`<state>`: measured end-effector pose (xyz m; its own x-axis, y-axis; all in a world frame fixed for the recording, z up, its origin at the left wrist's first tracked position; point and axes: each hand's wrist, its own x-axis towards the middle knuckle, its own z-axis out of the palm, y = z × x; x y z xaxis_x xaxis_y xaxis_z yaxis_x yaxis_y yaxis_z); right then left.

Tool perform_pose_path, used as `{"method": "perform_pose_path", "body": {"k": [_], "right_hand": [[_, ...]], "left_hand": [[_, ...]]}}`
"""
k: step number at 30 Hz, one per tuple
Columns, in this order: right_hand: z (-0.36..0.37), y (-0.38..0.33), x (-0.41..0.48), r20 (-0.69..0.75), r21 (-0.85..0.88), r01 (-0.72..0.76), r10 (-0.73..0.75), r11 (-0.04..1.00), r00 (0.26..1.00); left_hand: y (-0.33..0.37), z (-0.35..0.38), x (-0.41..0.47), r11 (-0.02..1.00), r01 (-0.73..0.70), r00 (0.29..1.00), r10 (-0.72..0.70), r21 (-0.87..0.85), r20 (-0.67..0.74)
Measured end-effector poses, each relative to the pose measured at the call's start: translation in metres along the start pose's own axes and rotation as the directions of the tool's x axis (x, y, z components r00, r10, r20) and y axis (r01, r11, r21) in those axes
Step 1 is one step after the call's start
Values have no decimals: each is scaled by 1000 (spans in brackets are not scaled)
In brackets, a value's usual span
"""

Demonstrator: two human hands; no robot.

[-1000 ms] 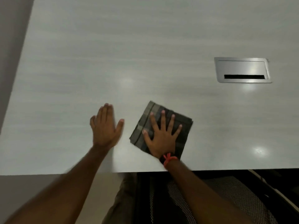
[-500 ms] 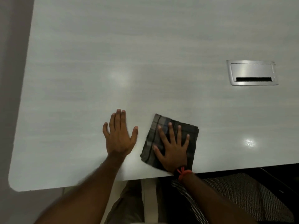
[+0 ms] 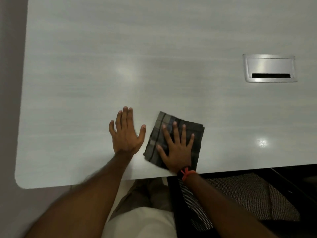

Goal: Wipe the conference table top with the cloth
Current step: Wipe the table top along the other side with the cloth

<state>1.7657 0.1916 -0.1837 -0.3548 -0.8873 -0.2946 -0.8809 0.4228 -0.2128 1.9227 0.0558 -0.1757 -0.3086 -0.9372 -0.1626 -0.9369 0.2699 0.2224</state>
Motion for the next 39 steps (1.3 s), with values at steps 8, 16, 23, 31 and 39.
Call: {"method": "perform_pose_path", "body": {"k": [8,16,23,31,39], "right_hand": [[-32,11,100,-57,24,-76,78,997,995],[-7,0,20,56,-55,166,-163,985,985],[-54,59,140,-85,-21,-52,50,998,995],[-52,-36,199,102,-131,344,-332,930,938],[-90,122,190,-142,123,-477,491,870,860]], "left_hand": [[0,2,1,999,-1,999,3,38,-49],[0,3,0,1000,-5,996,6,11,-88],[0,8,-1,1000,0,988,0,0,-153],[0,5,1,1000,5,996,-8,-31,-86],[-1,8,1,1000,7,993,-8,-14,-115]]}}
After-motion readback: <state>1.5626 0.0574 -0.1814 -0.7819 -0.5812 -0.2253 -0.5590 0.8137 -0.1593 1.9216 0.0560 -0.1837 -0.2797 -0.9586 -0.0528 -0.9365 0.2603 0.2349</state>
